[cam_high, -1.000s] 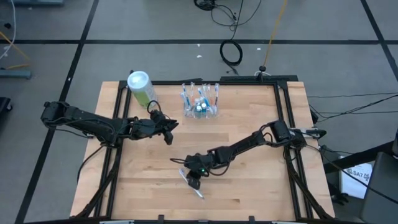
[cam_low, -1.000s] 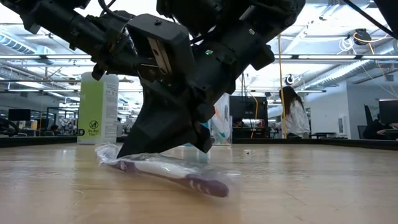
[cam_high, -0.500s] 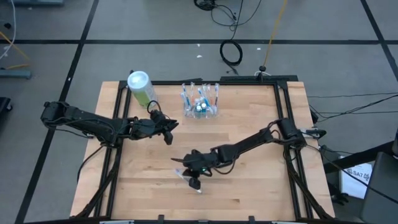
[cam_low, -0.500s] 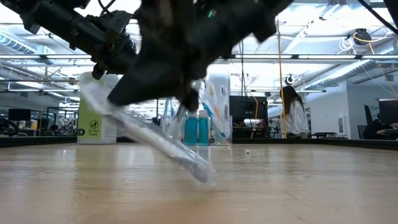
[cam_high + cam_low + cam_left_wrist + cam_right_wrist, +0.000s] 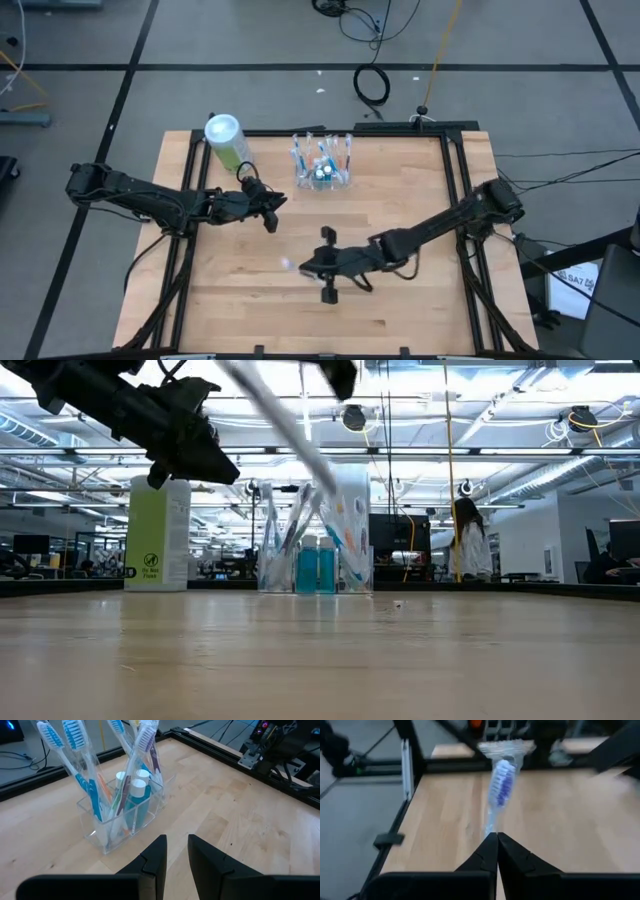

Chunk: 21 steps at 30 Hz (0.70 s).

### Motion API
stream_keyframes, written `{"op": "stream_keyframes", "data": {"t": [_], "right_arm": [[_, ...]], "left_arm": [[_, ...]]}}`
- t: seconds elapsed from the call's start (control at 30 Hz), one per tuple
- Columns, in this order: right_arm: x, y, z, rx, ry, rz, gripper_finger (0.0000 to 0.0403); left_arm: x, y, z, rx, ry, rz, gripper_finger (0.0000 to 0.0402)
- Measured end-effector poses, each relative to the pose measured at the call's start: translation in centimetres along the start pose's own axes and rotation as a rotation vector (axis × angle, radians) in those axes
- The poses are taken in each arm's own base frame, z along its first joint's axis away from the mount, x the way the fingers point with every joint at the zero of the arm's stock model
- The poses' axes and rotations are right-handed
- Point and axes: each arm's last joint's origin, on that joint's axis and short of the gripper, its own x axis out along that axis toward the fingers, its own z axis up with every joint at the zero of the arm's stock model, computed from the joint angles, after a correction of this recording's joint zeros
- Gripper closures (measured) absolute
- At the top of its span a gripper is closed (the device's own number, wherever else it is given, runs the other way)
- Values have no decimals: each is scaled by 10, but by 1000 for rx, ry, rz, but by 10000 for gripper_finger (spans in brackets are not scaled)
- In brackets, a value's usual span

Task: Pick & Place toothbrushing station
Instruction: Put the purple toothbrush into the transparent organizer

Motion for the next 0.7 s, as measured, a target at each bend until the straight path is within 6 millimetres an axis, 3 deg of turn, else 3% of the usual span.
{"op": "stream_keyframes", "data": {"t": [0.23, 0.47, 0.7], "right_arm": [[-37, -19, -6, -37, -154, -104, 403], [-68, -56, -22, -11, -345, -211, 403], [-87, -92, -30, -16, -402, -309, 403]], "left_arm": [[0, 0, 0, -5, -2, -1, 316], [0, 0, 0, -5, -3, -1, 316], [0, 0, 1, -5, -12, 15, 316]]}}
